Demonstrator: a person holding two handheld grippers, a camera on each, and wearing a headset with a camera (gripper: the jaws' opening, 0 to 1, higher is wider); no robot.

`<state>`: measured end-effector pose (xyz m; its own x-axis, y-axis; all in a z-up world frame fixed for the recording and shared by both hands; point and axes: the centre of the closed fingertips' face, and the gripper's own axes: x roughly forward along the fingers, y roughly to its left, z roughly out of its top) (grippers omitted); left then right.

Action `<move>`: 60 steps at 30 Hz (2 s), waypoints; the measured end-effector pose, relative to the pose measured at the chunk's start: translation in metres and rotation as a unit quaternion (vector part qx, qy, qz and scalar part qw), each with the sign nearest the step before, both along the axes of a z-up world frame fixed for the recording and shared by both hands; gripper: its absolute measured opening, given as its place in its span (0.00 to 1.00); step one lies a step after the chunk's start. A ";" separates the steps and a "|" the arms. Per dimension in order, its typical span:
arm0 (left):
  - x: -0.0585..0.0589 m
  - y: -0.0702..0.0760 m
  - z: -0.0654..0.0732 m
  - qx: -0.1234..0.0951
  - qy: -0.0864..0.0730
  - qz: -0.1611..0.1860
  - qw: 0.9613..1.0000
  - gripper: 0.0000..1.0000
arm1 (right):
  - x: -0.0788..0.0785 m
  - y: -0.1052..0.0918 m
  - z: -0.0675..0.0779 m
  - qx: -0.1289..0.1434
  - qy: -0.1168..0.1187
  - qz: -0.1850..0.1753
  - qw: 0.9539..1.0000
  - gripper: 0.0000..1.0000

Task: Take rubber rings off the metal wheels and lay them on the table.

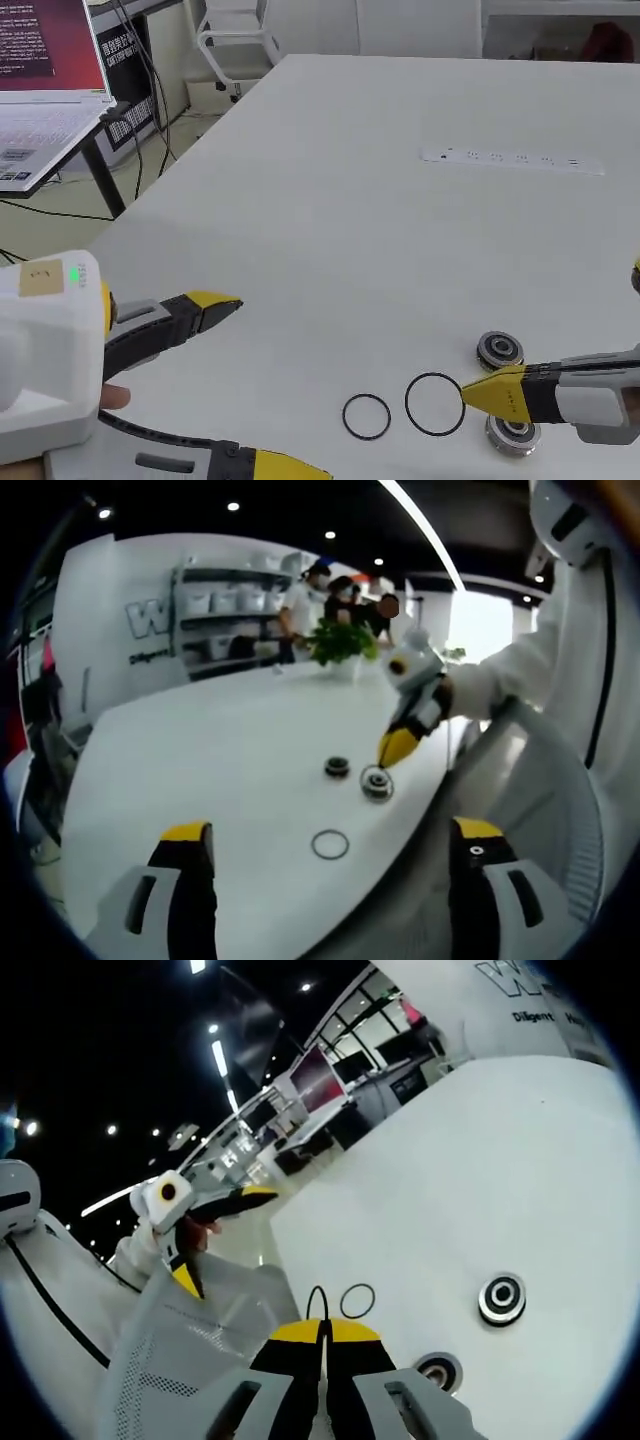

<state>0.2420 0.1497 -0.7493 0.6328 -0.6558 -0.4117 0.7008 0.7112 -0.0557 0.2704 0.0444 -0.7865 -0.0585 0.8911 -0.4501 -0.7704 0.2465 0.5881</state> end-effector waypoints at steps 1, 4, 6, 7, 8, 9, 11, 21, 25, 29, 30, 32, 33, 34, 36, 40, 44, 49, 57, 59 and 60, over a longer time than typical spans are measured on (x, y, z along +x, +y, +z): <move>0.000 -0.001 0.000 -0.002 0.001 0.000 1.000 1.00 | 0.000 0.000 -0.001 -0.001 0.000 0.001 1.000 0.00; -0.001 -0.002 0.000 -0.001 0.001 -0.001 1.000 1.00 | 0.002 0.001 -0.009 -0.009 0.004 0.002 1.000 0.00; -0.001 -0.001 0.000 -0.002 0.003 0.002 1.000 1.00 | 0.003 0.001 -0.015 -0.015 0.010 0.002 1.000 0.00; 0.000 0.000 0.000 -0.002 0.004 0.003 1.000 1.00 | 0.002 0.001 -0.017 -0.016 0.016 0.002 1.000 0.00; 0.000 0.000 -0.001 -0.002 0.004 0.004 1.000 1.00 | 0.002 0.001 -0.019 -0.016 0.019 0.003 1.000 0.00; 0.000 0.000 -0.001 -0.002 0.005 0.005 1.000 1.00 | 0.002 0.001 -0.020 -0.017 0.021 0.002 1.000 0.00; 0.000 0.001 -0.001 -0.003 0.005 0.006 1.000 1.00 | 0.002 0.001 -0.023 -0.021 0.022 0.003 1.000 0.00; 0.000 0.001 -0.002 -0.004 0.011 0.008 1.000 1.00 | 0.009 0.005 -0.034 -0.033 0.025 0.005 0.999 0.00; 0.000 0.001 -0.004 -0.003 0.017 0.010 1.000 1.00 | 0.009 0.006 -0.038 -0.038 0.026 0.008 0.999 0.00; 0.000 0.002 -0.004 0.000 0.016 0.012 1.000 1.00 | 0.010 0.007 -0.043 -0.046 0.022 0.016 0.999 0.00; 0.000 0.002 -0.004 0.000 0.016 0.012 1.000 0.99 | 0.010 0.008 -0.045 -0.048 0.023 0.018 0.998 0.00; -0.001 0.002 -0.005 0.000 0.021 0.015 1.000 0.99 | 0.012 0.009 -0.047 -0.049 0.023 0.018 0.998 0.00; -0.001 0.003 -0.005 0.000 0.020 0.015 1.000 0.99 | 0.012 0.009 -0.047 -0.050 0.024 0.017 0.998 0.00; -0.001 0.003 -0.005 0.000 0.020 0.016 1.000 0.99 | 0.014 0.010 -0.048 -0.050 0.023 0.016 0.998 0.00; -0.001 0.003 -0.005 0.002 0.021 0.018 1.000 0.99 | 0.015 0.011 -0.049 -0.051 0.022 0.017 0.998 0.00; -0.001 0.004 -0.006 0.002 0.025 0.020 0.999 0.99 | 0.017 0.012 -0.053 -0.053 0.027 0.015 0.998 0.00; -0.001 0.005 -0.007 0.002 0.027 0.024 0.999 0.99 | 0.019 0.013 -0.057 -0.056 0.029 0.015 0.998 0.00; -0.002 0.005 -0.008 0.002 0.032 0.024 0.999 0.98 | 0.018 0.015 -0.060 -0.058 0.032 0.016 0.998 0.00; -0.002 0.005 -0.009 -0.001 0.033 0.025 0.999 0.98 | 0.019 0.020 -0.062 -0.057 0.036 0.018 0.998 0.00; -0.002 0.005 -0.009 -0.001 0.033 0.026 0.999 0.98 | 0.019 0.021 -0.063 -0.057 0.037 0.019 0.998 0.00; -0.002 0.005 -0.009 -0.001 0.033 0.026 0.999 0.98 | 0.019 0.022 -0.063 -0.057 0.037 0.020 0.998 0.00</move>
<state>0.2399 0.1549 -0.7579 0.6383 -0.6229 -0.4523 0.6570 0.7470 -0.1017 0.2894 0.0661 -0.8495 -0.1297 0.8312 -0.5406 -0.7357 0.2849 0.6145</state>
